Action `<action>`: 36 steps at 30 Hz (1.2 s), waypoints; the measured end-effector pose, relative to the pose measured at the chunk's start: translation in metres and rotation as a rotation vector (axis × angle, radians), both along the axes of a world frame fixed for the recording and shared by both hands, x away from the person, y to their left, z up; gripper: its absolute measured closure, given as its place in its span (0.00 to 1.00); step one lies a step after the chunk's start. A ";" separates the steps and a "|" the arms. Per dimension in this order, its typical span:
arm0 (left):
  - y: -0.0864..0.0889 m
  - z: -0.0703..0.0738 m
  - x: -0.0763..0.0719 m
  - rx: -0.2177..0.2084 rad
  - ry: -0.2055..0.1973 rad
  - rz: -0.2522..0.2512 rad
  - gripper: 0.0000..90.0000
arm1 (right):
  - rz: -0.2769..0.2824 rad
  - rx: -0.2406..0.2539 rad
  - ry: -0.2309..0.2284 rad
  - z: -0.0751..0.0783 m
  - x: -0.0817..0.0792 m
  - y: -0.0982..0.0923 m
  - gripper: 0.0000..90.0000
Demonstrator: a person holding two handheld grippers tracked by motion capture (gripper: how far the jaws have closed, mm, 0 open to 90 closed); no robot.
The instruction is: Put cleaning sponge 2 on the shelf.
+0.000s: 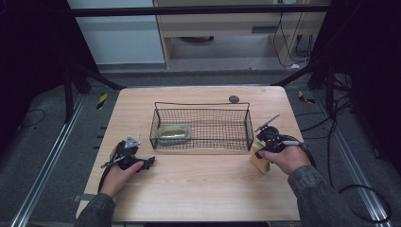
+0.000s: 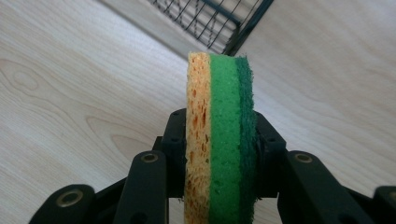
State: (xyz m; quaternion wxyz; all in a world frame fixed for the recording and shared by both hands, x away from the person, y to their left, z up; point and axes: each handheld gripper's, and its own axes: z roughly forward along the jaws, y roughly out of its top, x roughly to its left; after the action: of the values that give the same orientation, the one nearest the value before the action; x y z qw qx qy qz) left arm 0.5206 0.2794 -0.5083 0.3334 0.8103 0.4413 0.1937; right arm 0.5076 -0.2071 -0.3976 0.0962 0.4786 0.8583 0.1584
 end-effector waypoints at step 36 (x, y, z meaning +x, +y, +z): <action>0.000 0.000 0.000 -0.003 -0.002 0.005 0.00 | 0.039 0.055 -0.394 0.113 0.051 -0.015 0.72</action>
State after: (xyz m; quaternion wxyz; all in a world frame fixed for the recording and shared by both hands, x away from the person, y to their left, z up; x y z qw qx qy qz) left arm 0.5206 0.2789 -0.5085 0.3347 0.8085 0.4432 0.1946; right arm 0.5591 -0.2217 -0.2845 0.2460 0.4238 0.8275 0.2740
